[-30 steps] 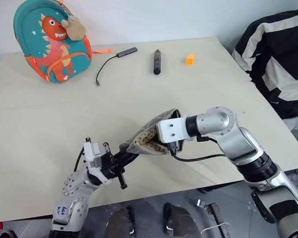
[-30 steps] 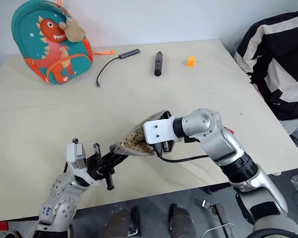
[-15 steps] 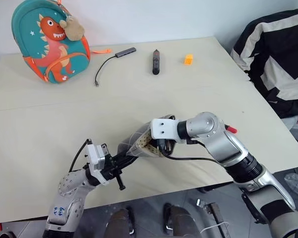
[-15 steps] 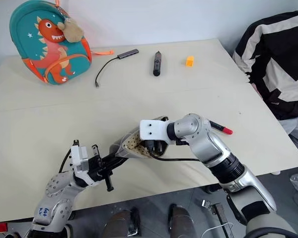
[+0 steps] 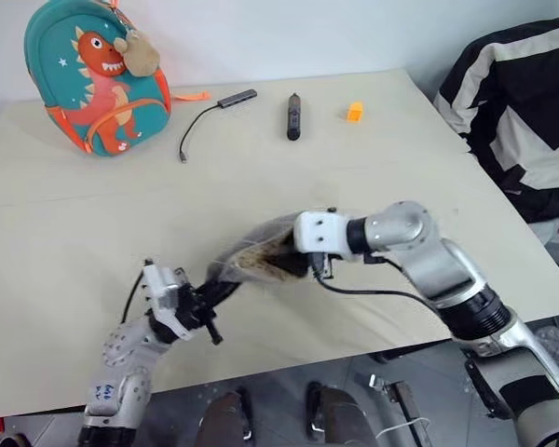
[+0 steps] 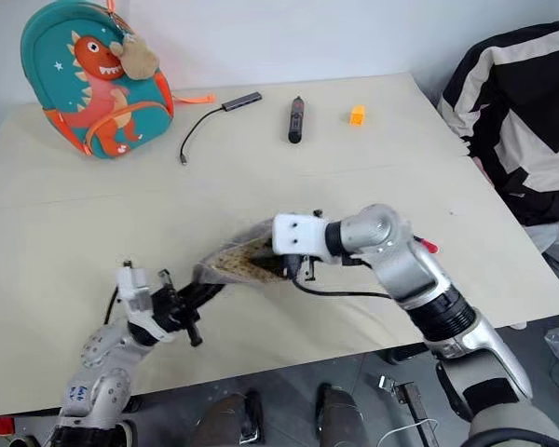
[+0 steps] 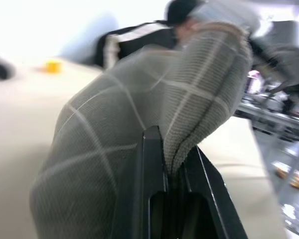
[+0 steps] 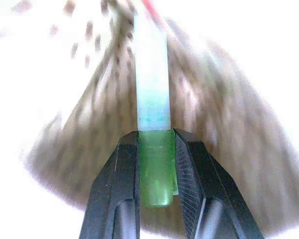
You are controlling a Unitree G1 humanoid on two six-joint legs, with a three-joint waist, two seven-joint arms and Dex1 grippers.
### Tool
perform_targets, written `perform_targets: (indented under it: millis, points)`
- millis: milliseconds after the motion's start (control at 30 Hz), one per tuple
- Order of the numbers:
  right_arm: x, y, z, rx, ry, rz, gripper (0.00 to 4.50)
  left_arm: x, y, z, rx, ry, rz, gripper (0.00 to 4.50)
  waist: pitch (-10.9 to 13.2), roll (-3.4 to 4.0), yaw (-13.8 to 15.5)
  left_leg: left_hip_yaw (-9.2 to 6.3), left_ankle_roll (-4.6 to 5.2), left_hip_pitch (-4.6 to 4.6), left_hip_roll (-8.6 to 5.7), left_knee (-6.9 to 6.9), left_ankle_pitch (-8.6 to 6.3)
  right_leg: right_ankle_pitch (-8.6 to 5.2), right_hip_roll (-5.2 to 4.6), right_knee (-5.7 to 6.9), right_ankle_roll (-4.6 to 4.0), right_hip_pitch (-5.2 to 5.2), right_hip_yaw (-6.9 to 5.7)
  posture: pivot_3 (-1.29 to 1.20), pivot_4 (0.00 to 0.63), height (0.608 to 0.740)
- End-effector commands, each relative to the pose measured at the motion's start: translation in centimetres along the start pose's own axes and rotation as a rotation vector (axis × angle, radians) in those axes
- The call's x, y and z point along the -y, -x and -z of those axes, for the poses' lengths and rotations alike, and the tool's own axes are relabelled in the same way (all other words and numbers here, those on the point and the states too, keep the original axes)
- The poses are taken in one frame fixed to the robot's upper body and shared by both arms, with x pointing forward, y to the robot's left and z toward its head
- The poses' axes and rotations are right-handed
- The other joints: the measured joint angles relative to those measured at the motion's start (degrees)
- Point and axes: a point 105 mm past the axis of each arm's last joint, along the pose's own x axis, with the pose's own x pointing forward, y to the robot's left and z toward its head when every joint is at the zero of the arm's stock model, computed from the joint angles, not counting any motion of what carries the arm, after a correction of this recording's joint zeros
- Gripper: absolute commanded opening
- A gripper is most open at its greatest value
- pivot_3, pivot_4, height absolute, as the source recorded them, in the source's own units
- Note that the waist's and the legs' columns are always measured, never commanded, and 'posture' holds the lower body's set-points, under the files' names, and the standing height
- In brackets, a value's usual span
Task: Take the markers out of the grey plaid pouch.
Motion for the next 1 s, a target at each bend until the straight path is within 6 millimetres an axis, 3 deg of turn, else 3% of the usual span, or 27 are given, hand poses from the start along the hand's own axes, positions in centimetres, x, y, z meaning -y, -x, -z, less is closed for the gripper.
perform_targets:
  millis: [33,200,300,433,700,867,1000]
  points:
    - [0.6,0.8,-2.4,0.099,0.110,0.037,0.66,-0.4,0.1,-0.3,0.027,0.027,-0.023,0.00,0.0,0.00,0.0,0.02,0.00,0.00,0.01,0.00,0.00,0.00,0.01,0.00,0.01,0.00,0.00,0.00,0.150,0.740]
    - [1.2,1.0,-2.3,0.097,0.114,0.071,0.66,0.4,0.2,0.4,0.006,0.041,-0.007,0.00,0.0,0.00,0.0,0.03,0.00,0.00,0.00,0.02,0.00,0.01,0.01,0.02,0.01,0.00,0.00,0.00,0.150,0.740]
    - [2.1,2.3,-2.5,0.127,0.110,0.096,0.66,0.1,0.7,0.2,-0.002,0.026,-0.017,0.00,0.0,-0.01,0.0,0.04,0.00,0.00,0.01,0.03,0.00,0.01,0.01,0.04,0.02,0.00,0.00,0.00,0.150,0.740]
    - [2.8,4.2,-4.4,0.287,0.081,0.129,0.66,-0.2,0.9,0.0,-0.007,0.010,-0.029,0.00,0.0,-0.01,0.1,0.04,0.01,0.00,0.01,0.03,0.01,0.02,0.01,0.06,0.03,-0.01,0.01,0.00,0.150,0.740]
    - [1.9,4.4,-3.3,0.260,0.103,0.094,0.66,-0.2,0.4,-0.3,0.006,0.008,-0.025,0.00,0.0,-0.02,0.1,0.04,0.01,0.03,0.00,0.04,0.00,0.02,-0.01,0.07,0.03,0.01,0.01,0.00,0.150,0.740]
    - [4.0,6.5,-1.5,0.219,-0.117,0.186,0.66,-1.1,1.3,-0.9,-0.009,-0.035,-0.059,0.00,0.0,-0.02,0.0,0.03,0.02,0.03,0.01,0.08,0.01,0.02,-0.04,0.11,0.03,0.01,0.02,0.00,0.150,0.740]
    - [2.2,8.1,3.2,0.031,-0.344,0.194,0.66,-1.3,1.9,-1.7,-0.007,-0.070,-0.084,0.00,0.0,-0.06,0.4,-0.03,0.02,0.02,0.01,0.04,0.00,-0.02,-0.11,0.06,-0.03,0.01,-0.01,0.00,0.150,0.740]
